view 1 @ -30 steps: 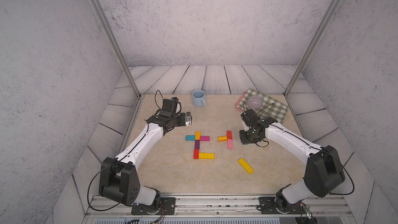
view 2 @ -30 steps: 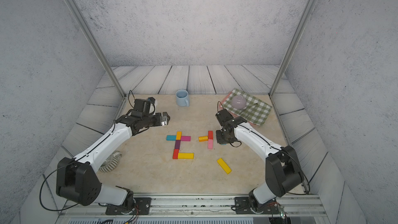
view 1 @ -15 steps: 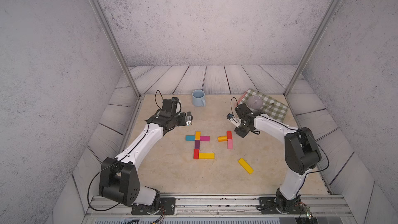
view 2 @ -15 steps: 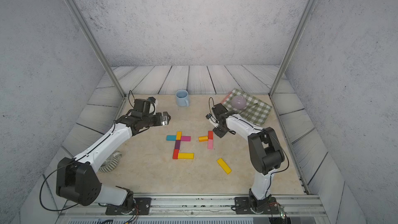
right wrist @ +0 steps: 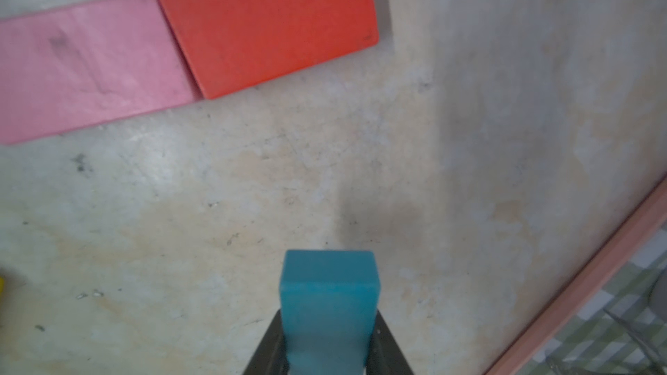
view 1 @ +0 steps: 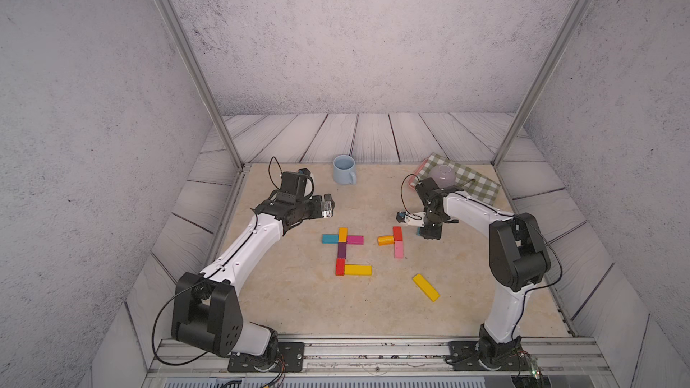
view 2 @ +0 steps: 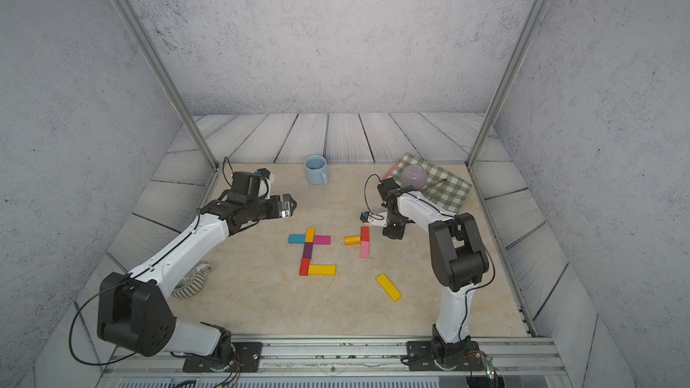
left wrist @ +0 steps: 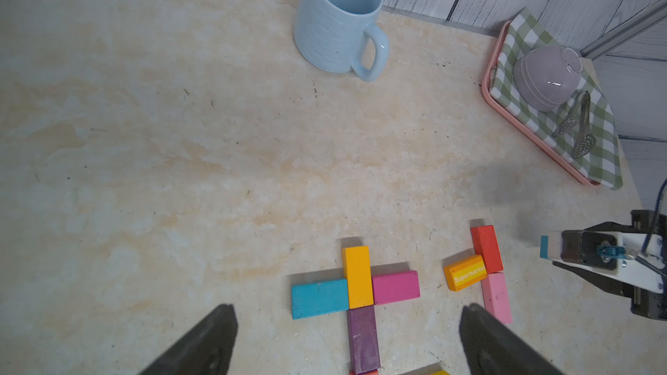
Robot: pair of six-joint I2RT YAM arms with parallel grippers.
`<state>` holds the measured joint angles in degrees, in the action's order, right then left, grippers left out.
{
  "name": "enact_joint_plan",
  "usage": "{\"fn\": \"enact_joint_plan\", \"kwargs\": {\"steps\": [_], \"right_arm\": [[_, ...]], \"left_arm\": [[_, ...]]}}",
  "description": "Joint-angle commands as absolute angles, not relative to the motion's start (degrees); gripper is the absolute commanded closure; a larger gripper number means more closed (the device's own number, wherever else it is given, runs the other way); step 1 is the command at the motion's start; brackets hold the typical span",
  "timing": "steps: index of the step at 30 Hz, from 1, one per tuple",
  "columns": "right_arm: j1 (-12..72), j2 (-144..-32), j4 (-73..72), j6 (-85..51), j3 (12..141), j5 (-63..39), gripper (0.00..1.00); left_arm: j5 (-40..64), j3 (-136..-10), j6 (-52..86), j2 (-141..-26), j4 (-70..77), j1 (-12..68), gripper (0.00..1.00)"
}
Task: Assemble the letter t with building blocks
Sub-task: Assemble the building block at the center of the board.
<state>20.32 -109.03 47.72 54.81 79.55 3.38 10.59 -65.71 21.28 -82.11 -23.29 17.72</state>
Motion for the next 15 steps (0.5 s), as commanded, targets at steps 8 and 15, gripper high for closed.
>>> {"fn": "enact_joint_plan", "kwargs": {"steps": [8, 15], "right_arm": [[21.8, -112.9, 51.9, 60.5, 82.9, 0.9, 0.94], [23.5, -116.2, 51.1, 60.4, 85.0, 1.8, 0.93]], "left_arm": [[11.5, -65.3, 21.8, -82.3, -22.2, 17.0, 0.01], [11.2, -65.2, 21.7, -82.2, -22.2, 16.8, 0.01]]}}
